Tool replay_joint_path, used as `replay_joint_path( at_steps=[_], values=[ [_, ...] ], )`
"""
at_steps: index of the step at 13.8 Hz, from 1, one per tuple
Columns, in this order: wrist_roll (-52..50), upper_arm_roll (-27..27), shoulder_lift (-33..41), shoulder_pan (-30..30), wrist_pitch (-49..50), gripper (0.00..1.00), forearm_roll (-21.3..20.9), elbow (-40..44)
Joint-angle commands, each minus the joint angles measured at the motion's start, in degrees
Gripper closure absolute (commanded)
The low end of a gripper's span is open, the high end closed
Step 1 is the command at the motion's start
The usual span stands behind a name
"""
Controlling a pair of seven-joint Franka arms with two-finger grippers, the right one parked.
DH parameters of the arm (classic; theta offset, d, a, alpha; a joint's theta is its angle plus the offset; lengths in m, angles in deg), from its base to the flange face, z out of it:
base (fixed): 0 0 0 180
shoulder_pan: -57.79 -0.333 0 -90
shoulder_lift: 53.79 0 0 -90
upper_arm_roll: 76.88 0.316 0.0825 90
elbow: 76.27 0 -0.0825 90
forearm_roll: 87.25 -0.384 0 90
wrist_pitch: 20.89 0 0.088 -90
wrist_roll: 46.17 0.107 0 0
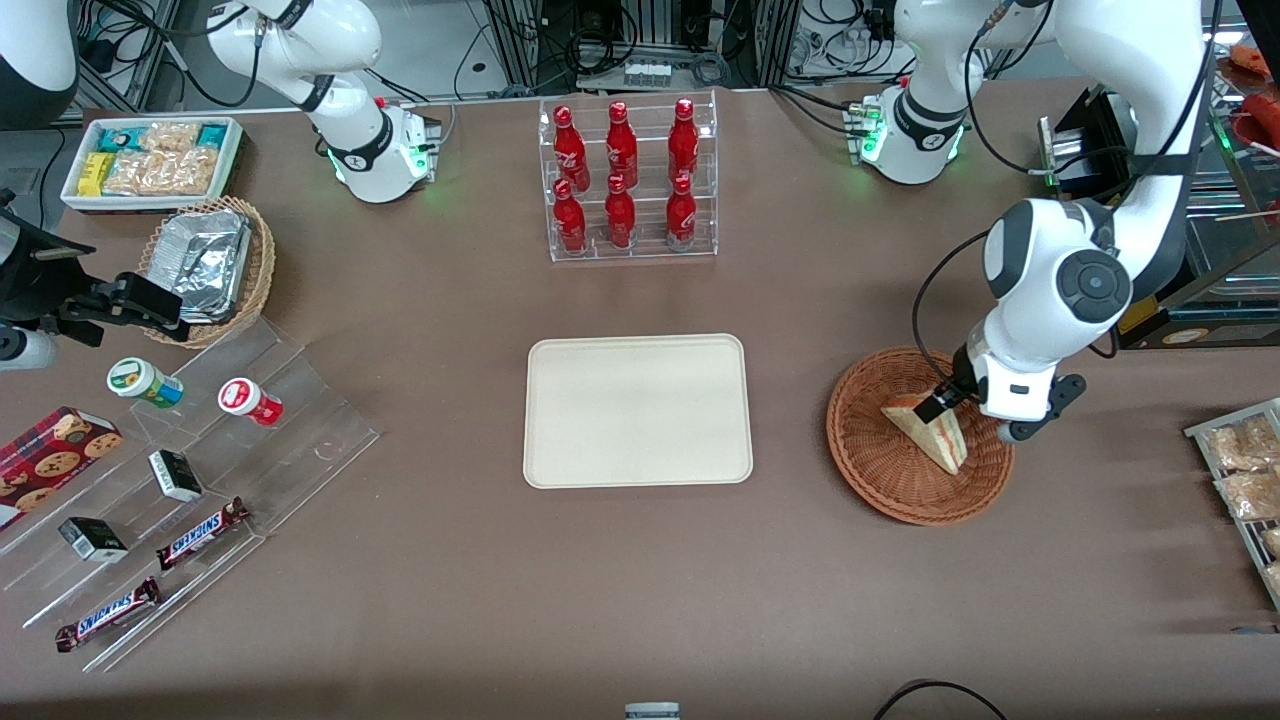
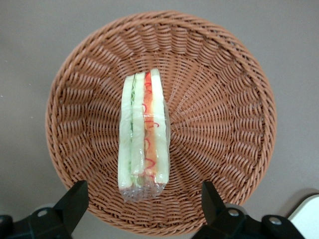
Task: Place sandwich from basket to tray
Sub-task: 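Lower the left gripper and close it on the wrapped sandwich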
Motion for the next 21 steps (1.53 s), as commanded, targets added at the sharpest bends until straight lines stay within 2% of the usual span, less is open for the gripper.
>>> replay_joint_path(
  at_steps=[1, 8, 9, 10, 12, 13, 14, 21],
  values=[
    [-0.99, 0.04, -1.76, 0.32, -1.70, 0.00, 0.32, 0.39],
    [-0.90, 0.13, -6.94, -0.12, -4.87, 0.00, -0.39, 0.30],
    [-0.90, 0.21, -7.21, -0.20, -4.96, 0.04, -0.48, 0.39],
    [-0.99, 0.30, -7.21, -0.21, -5.04, 0.22, -0.48, 0.30],
    [-0.99, 0.30, -7.12, -0.29, -4.96, 0.76, -0.48, 0.13],
    [-0.90, 0.30, -7.12, -0.29, -4.87, 0.95, -0.56, 0.13],
    [-0.72, 0.30, -7.12, -0.29, -4.78, 1.00, -0.56, 0.13],
    [-0.02, 0.39, -5.46, -0.29, -1.54, 1.00, -0.65, 1.00]
  ],
)
